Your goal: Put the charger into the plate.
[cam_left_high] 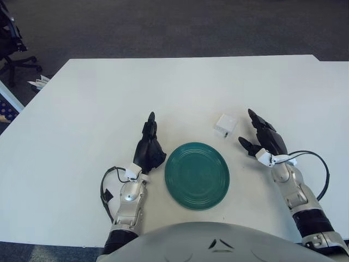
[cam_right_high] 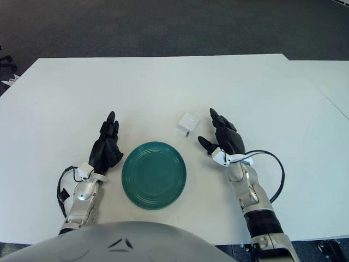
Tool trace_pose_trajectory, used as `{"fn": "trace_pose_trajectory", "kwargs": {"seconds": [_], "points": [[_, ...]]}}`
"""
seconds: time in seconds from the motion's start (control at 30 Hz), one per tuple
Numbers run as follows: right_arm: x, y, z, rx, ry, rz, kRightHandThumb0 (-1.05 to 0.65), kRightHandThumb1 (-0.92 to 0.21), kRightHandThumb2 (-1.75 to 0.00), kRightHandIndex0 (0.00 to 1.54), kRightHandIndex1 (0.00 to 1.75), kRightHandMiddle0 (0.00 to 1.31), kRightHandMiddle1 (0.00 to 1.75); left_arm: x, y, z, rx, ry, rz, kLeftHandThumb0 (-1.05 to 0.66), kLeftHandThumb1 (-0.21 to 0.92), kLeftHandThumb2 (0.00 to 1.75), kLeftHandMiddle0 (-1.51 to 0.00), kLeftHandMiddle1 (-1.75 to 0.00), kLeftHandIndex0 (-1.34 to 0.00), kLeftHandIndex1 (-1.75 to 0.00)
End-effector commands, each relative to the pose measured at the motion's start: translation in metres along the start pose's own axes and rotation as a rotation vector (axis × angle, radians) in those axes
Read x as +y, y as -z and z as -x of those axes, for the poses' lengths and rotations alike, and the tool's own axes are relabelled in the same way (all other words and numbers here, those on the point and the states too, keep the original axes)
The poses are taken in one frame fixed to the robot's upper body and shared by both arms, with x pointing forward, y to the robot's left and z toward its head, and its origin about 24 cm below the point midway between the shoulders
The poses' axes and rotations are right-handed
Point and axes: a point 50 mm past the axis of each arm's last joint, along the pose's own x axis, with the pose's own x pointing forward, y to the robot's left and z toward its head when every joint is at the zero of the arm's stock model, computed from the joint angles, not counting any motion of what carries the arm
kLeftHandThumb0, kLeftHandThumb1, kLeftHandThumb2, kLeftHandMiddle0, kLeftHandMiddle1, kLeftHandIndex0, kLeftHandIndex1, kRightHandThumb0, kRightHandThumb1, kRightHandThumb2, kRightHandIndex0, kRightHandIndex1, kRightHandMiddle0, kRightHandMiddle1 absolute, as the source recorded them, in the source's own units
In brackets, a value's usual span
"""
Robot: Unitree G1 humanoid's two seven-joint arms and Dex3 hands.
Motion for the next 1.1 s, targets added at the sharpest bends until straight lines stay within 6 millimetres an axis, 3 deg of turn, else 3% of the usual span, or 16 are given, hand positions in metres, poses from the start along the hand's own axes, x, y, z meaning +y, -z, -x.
{"fn": "trace_pose_trajectory", "kwargs": {"seconds": [0.0, 0.77, 1.07], "points": [[-0.007, -0.003, -0.009, -0.042, -0.012, 0.098, -1.02, -0.92, -0.8, 0.01, 0.0, 0.0, 0.28, -0.002, 0.028, 0.015, 0.155, -0.015, 0.034, -1.05, 0.92, 1.1, 0.0, 0.0, 0.0, 0.0], [-0.019, -0.031, -0.033, -0.177, -0.129, 0.232, -0.99, -0.92, -0.76, 0.0, 0.0, 0.0, 0.23, -0.006, 0.026, 0.014, 0.106, 0.028, 0.025, -1.05, 0.92, 1.12, 0.0, 0.0, 0.0, 0.0], [-0.04, -0.046, -0.035, -0.224, -0.118, 0.252, -0.98, -0.92, -0.79, 0.0, 0.0, 0.0, 0.19, -0.006, 0.026, 0.014, 0.119, 0.04, 0.046, -1.05, 0.92, 1.15, 0.0, 0.0, 0.0, 0.0]]}}
